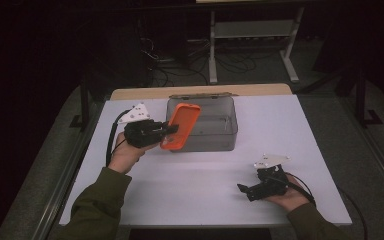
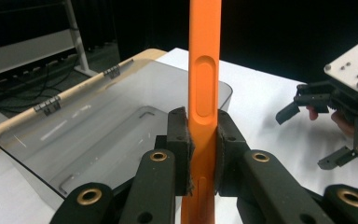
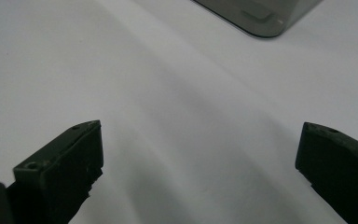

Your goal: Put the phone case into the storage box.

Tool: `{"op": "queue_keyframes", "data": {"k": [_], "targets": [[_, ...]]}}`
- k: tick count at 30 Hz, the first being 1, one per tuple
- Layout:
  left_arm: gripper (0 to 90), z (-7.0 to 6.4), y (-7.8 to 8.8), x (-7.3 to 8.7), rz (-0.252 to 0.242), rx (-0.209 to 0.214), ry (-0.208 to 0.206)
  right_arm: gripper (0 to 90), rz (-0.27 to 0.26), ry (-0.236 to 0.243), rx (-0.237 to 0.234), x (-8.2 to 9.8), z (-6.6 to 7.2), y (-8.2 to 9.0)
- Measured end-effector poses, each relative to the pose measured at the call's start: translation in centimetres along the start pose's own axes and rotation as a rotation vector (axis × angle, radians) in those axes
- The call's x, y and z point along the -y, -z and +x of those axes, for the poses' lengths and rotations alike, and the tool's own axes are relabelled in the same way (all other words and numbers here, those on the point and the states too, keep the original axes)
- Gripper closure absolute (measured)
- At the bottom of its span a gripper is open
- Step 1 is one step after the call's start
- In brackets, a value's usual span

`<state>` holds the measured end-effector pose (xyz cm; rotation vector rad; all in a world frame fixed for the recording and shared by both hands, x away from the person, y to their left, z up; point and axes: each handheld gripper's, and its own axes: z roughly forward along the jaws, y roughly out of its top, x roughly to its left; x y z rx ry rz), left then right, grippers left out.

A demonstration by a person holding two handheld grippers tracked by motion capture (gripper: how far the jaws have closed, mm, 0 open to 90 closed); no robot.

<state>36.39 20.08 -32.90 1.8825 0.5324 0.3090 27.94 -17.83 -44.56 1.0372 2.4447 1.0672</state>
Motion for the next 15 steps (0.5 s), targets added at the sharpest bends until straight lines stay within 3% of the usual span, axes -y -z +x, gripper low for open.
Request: {"op": "queue_keyframes", "data": {"k": [15], "targets": [[79.4,1.9,-0.8,-2.8,-0.010,-0.009,0.012,0.3,0.001,-0.002,0.000,0.0,0.0,0.0]]}}
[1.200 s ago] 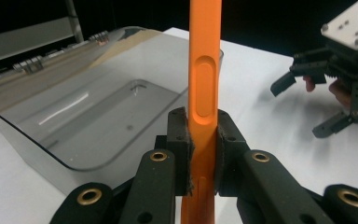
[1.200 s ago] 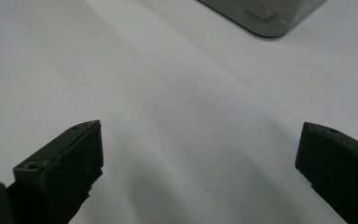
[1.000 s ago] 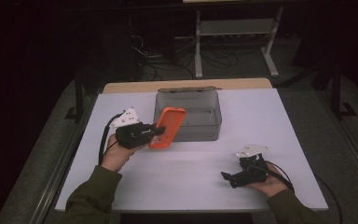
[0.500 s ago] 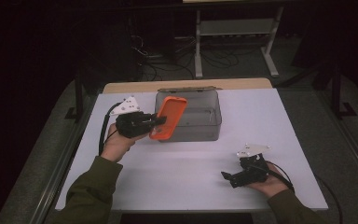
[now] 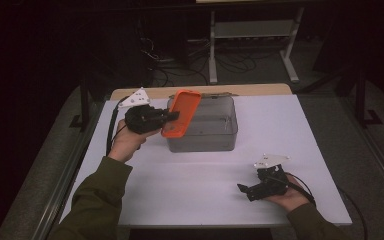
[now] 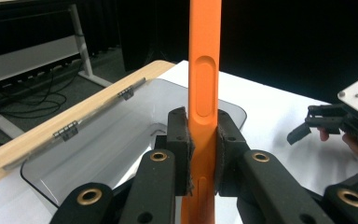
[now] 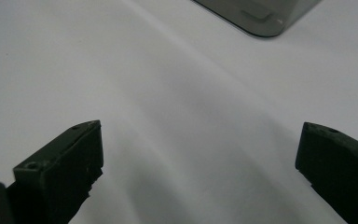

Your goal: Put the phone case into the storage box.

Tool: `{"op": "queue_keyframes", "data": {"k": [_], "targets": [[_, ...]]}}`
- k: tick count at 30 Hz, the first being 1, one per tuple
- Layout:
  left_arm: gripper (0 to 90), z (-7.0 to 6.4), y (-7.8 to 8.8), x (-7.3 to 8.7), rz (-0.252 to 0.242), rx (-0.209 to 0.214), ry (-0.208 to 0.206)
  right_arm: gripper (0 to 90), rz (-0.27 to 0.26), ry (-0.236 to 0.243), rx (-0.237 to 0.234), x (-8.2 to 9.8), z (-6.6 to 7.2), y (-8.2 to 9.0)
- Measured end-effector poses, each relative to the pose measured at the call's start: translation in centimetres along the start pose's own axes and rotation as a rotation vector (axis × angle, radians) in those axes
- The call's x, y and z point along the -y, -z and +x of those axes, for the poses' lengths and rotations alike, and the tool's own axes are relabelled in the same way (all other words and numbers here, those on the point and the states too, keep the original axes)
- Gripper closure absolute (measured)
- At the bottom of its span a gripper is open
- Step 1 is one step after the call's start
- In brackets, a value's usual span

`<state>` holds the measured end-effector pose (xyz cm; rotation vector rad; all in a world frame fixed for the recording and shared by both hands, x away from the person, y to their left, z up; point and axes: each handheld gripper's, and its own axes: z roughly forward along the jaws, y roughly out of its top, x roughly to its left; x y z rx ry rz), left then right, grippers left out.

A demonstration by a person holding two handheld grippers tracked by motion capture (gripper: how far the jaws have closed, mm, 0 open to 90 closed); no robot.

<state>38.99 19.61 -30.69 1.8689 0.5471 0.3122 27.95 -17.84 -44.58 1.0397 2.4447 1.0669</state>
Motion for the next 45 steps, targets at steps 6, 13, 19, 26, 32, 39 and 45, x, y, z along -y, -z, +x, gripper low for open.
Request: {"op": "queue_keyframes", "data": {"k": [6,13,19,26,32,39,45], "targets": [[79.4,0.8,-0.9,-1.0,0.034,-0.013,0.017,0.3,0.000,-0.006,0.001,0.1,0.0,0.1],[79.4,1.6,-2.4,-2.0,0.111,-0.036,0.037,0.3,-0.005,-0.006,-0.001,0.0,0.0,0.2],[79.4,2.0,-3.6,-3.0,0.187,-0.060,0.049,0.4,-0.013,-0.003,-0.004,-0.1,0.1,0.3],[79.4,2.3,-4.8,-3.7,0.261,-0.077,0.061,0.3,-0.020,0.010,-0.002,-0.1,0.2,0.4],[79.4,2.6,-5.7,-3.9,0.329,-0.095,0.079,0.3,-0.025,0.011,-0.002,-0.2,0.4,0.4],[79.4,3.3,-6.8,-3.4,0.399,-0.102,0.127,0.3,-0.026,0.015,-0.001,-0.2,0.4,0.5],[79.4,3.7,-7.4,-3.0,0.447,-0.116,0.169,0.4,-0.027,0.015,-0.001,-0.2,0.4,0.5]]}}
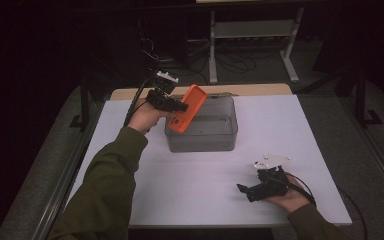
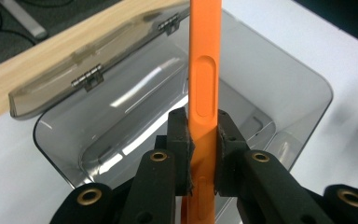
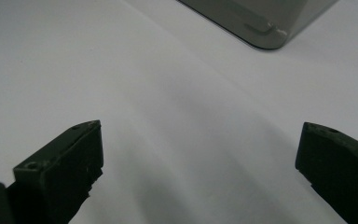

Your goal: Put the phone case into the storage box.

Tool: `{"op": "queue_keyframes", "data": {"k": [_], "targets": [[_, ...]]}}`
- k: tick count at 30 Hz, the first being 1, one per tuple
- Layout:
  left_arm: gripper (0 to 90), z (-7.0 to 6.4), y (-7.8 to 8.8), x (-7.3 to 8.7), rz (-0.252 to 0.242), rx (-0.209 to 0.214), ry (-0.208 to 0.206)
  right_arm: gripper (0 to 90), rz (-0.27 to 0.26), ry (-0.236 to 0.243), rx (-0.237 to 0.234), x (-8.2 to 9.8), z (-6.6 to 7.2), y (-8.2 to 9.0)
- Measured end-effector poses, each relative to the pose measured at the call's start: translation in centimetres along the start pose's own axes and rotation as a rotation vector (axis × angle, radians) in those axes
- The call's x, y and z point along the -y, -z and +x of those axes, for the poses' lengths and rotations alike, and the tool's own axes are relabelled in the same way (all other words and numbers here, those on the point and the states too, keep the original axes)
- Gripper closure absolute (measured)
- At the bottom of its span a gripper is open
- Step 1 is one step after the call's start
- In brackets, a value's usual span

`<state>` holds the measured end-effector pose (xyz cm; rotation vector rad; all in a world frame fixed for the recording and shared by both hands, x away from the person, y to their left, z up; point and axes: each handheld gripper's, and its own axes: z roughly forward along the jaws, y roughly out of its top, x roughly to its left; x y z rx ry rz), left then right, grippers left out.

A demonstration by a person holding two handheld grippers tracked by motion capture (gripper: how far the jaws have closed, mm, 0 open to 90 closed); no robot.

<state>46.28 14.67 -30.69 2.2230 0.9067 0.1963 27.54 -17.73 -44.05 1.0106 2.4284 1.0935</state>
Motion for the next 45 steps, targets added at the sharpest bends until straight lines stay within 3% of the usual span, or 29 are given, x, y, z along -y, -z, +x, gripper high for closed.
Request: {"op": "queue_keyframes", "data": {"k": [8,13,28,36,45], "targets": [[79.4,0.4,-0.8,-0.2,0.069,-0.027,0.054,0.3,-0.001,-0.001,-0.001,0.0,0.0,0.0],[79.4,0.5,-1.3,-0.2,0.084,-0.040,0.090,0.4,-0.005,-0.005,-0.004,-0.1,0.1,0.1],[79.4,0.9,-2.5,-0.9,0.163,-0.137,0.220,0.3,-0.047,-0.016,-0.032,0.1,0.0,0.5],[79.3,1.0,-2.4,-1.3,0.207,-0.163,0.281,0.3,-0.048,-0.013,-0.036,0.1,-0.2,0.3],[79.2,1.6,-3.4,-1.0,0.268,-0.170,0.345,0.4,-0.048,-0.011,-0.030,0.0,-0.1,0.3]]}}
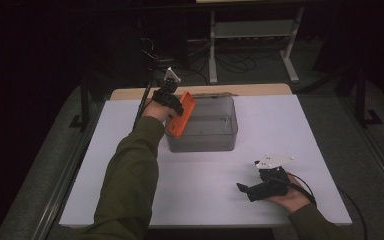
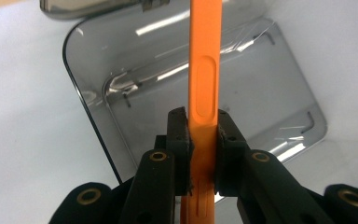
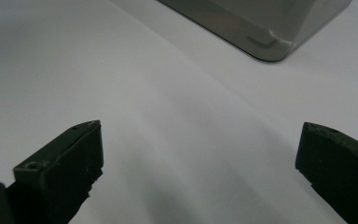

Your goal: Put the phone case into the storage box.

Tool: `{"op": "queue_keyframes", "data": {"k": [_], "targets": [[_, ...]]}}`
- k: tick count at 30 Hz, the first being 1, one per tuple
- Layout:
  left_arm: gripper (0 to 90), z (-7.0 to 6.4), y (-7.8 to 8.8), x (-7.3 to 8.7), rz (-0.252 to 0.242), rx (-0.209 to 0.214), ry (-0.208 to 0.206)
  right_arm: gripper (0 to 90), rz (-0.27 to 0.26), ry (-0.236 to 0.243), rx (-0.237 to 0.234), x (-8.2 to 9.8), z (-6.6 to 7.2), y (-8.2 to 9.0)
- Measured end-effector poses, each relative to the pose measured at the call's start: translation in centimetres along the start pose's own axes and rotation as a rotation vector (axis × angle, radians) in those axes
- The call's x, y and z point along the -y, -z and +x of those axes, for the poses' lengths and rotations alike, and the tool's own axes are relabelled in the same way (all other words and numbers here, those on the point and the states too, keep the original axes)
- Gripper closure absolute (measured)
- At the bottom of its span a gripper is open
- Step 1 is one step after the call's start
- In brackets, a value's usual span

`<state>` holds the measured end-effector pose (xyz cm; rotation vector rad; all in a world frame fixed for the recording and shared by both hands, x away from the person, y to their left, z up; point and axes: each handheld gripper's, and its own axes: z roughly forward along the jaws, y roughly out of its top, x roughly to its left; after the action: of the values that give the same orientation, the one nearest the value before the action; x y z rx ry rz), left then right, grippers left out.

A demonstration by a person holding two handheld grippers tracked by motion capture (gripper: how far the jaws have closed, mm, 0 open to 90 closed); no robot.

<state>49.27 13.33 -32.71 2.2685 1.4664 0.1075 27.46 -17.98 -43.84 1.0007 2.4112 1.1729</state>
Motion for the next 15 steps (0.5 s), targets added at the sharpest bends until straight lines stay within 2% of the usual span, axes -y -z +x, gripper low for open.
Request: {"op": "queue_keyframes", "data": {"k": [6,15], "targets": [[79.1,0.1,-0.7,-0.1,0.030,0.002,0.045,0.3,0.000,0.007,-0.001,0.0,0.1,0.0],[79.0,0.2,-1.7,-0.1,0.066,-0.011,0.069,0.3,-0.003,0.008,-0.005,-0.1,0.1,0.0]]}}
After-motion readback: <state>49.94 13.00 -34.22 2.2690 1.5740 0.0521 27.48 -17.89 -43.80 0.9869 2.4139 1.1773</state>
